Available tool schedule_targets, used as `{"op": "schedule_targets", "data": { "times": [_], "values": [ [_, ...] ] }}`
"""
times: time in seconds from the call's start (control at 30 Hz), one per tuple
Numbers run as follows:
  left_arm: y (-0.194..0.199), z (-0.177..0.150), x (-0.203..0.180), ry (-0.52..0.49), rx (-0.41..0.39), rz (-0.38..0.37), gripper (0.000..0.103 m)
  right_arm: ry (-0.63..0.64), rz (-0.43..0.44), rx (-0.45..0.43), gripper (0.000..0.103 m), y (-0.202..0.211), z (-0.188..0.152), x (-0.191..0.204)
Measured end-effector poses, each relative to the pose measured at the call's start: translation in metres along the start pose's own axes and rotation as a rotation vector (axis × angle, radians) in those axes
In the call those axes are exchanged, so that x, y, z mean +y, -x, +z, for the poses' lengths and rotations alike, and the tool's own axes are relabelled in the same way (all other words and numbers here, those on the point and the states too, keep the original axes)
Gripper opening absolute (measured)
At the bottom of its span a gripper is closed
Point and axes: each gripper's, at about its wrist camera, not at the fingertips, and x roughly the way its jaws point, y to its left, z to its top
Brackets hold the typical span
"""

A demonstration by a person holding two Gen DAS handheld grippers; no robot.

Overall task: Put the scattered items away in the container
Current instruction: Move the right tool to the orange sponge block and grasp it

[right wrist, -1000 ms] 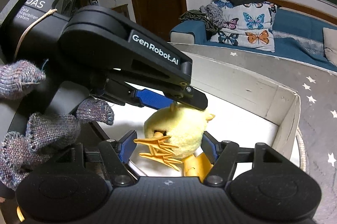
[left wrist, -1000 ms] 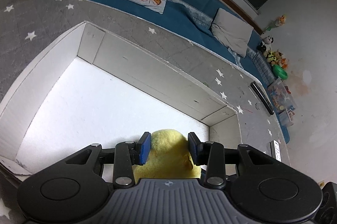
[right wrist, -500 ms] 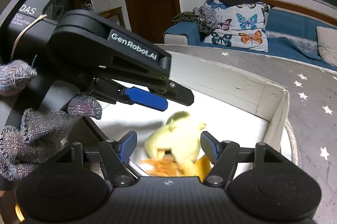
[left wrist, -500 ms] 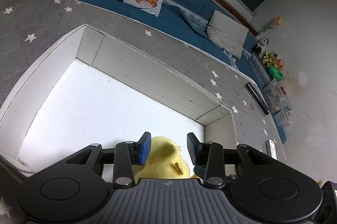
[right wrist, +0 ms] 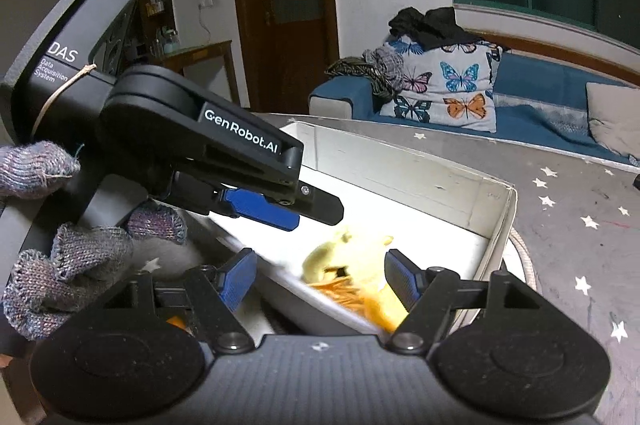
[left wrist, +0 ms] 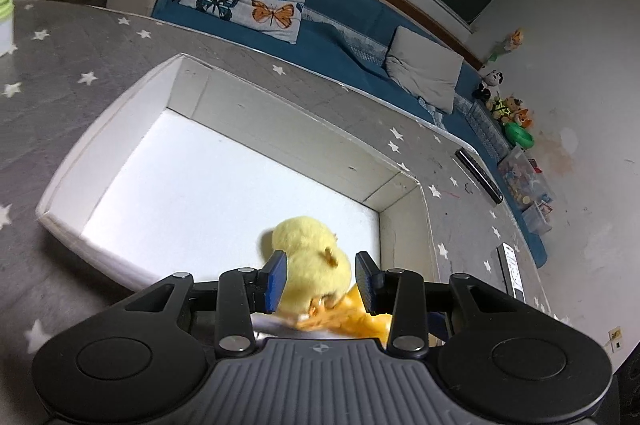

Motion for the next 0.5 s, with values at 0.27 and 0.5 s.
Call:
{"op": "schedule_targets", "data": {
  "times": [0.27, 0.5],
  "values": [
    [0.033, -0.028, 0.013, 0.008, -0.034, 0.044, 0.04, 0.027, 0.037, 0.007, 0.073, 0.019, -0.022, 0.032],
    [0.06, -0.052, 0.025, 0.015, -0.064, 0.085, 0.04, 0.047, 0.085, 0.043, 0.073, 0.018, -0.042, 0.057]
  ]
}}
